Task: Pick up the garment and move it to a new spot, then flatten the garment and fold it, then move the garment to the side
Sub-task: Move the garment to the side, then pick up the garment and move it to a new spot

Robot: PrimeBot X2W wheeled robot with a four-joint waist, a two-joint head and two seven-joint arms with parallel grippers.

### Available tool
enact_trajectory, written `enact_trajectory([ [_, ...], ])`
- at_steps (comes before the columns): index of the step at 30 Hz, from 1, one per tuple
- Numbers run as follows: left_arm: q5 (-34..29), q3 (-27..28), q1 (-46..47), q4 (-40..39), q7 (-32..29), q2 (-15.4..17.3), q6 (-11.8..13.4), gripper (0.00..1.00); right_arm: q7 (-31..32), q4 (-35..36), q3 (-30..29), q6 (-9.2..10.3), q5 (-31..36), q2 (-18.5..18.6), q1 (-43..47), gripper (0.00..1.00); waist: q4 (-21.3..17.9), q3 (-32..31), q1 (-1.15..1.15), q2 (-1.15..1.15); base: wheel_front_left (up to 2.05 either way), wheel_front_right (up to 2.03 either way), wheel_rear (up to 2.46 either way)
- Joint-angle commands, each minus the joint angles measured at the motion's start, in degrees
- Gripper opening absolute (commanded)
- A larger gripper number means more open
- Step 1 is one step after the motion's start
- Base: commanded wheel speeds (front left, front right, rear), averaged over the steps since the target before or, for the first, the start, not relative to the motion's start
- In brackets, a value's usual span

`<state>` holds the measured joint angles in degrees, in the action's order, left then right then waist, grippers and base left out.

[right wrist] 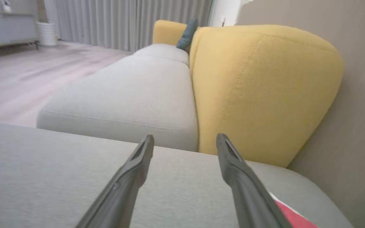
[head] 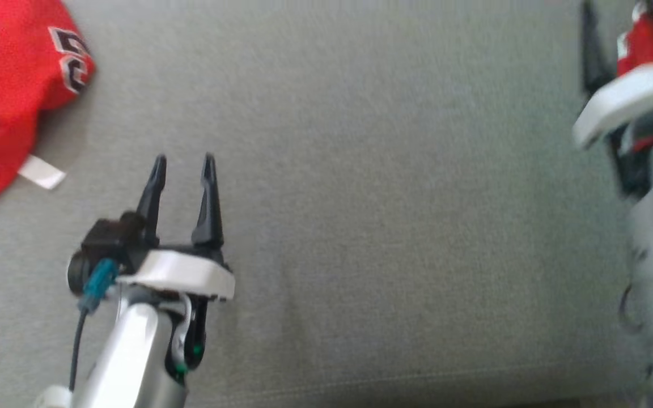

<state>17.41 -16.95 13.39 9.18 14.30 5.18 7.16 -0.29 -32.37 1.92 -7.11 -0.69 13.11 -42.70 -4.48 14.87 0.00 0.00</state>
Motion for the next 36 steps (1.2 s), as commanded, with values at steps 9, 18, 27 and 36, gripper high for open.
enact_trajectory([
  [9, 0.68, 4.23, -5.44, -1.05, 0.68, -0.31, 0.32, 1.0, -5.38, 11.33, -1.0, -0.37, -3.14, -8.68, 16.8, 1.0, 5.48, -10.59, 0.0, 0.0, 0.0, 0.0, 0.0],
  [18, 0.32, 4.3, -10.29, -0.75, 0.69, -1.12, -0.46, 1.0, -7.64, 19.87, -0.4, -0.37, -7.25, -10.21, 33.74, 1.0, 7.02, -13.72, 0.0, 0.0, 0.0, 0.0, 0.0],
  [27, -0.05, 4.39, -12.11, -0.41, 0.69, -1.51, -0.77, 1.0, -8.42, 24.11, 0.35, -0.37, -7.6, -10.22, 39.58, 1.0, 6.89, -14.68, 0.0, 0.0, 0.0, 0.0, 0.0],
  [36, -0.22, 4.09, -12.36, -0.22, 0.7, -1.76, -0.98, 1.0, -7.66, 24.49, 1.25, -0.37, -7.91, -10.23, 40.94, 1.0, 6.79, -15.21, 0.0, 0.0, 0.0, 0.0, 0.0],
])
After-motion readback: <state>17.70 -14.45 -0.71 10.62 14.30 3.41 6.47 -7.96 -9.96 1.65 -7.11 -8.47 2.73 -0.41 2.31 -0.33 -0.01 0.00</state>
